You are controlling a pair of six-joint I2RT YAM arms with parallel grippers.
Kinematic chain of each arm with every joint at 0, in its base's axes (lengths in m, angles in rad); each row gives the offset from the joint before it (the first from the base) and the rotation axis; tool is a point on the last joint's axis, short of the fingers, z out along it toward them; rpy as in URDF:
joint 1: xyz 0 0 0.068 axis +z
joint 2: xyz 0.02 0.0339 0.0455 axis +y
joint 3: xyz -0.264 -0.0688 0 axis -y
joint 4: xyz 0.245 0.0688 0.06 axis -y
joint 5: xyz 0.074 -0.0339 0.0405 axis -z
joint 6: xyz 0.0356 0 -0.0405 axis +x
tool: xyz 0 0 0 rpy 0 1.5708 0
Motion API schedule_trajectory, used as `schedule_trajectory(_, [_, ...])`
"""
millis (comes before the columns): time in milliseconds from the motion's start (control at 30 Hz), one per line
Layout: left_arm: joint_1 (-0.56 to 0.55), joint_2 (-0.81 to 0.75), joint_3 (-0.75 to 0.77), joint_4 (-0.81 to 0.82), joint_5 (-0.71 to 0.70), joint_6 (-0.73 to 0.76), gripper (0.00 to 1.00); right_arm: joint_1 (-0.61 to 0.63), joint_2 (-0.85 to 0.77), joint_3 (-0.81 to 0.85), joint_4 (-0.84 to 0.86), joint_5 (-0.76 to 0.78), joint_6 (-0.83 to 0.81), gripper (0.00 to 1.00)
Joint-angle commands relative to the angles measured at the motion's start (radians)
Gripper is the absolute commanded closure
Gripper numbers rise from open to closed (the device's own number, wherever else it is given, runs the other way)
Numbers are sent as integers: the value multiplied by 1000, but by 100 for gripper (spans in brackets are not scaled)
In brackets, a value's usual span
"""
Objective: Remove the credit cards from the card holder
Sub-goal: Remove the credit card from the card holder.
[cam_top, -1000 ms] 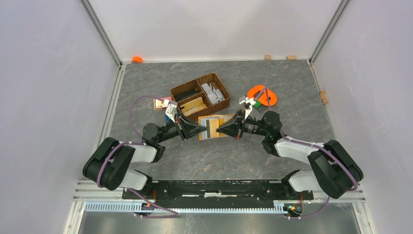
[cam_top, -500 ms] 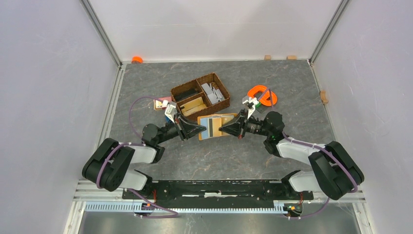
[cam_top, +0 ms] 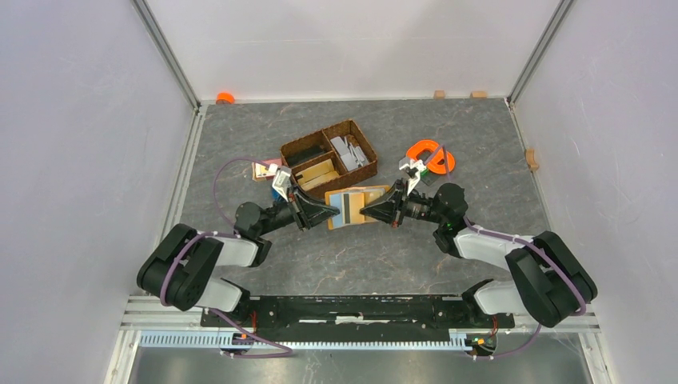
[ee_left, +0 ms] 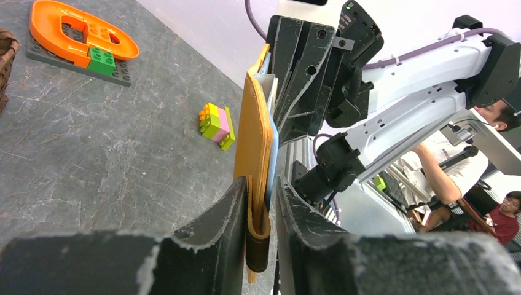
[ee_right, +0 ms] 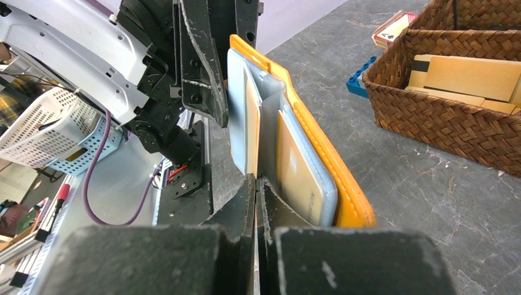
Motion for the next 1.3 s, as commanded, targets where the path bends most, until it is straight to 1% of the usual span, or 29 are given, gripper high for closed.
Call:
schedule_trajectory(0, [-21, 18, 32, 79, 18, 23, 68, 7, 26, 15, 87, 5, 26, 100])
schedule_trajectory(100, [-28, 17, 31, 80, 14, 36, 62, 10, 42, 21, 103, 5, 39, 100])
schedule_trajectory(400, [-39, 49, 44, 80, -6, 47, 62, 44, 56, 46, 66, 7, 14, 100])
schedule_trajectory(667, [-46, 50, 38, 80, -35, 68, 49, 66, 45, 55, 29, 7, -10, 100])
schedule_trajectory(867, [-45, 29, 14, 80, -66, 94, 29, 72, 23, 56, -22, 5, -45, 100])
schedule_trajectory(1033, [-45, -1, -9, 79, -87, 105, 4, 72, 9, 52, -40, 7, -57, 100])
schedule_trajectory(1067, [-45, -4, -12, 79, -91, 102, 0, 71, 10, 52, -40, 5, -58, 100])
schedule_trajectory(1167, [-42, -3, -12, 80, -93, 102, 0, 73, 11, 54, -38, 3, -57, 100])
schedule_trajectory(1200, [-41, -3, -13, 79, -93, 106, 2, 73, 12, 54, -38, 2, -57, 100])
schedule_trajectory(1267, [-41, -1, -12, 78, -87, 118, 10, 72, 10, 53, -39, 0, -57, 100])
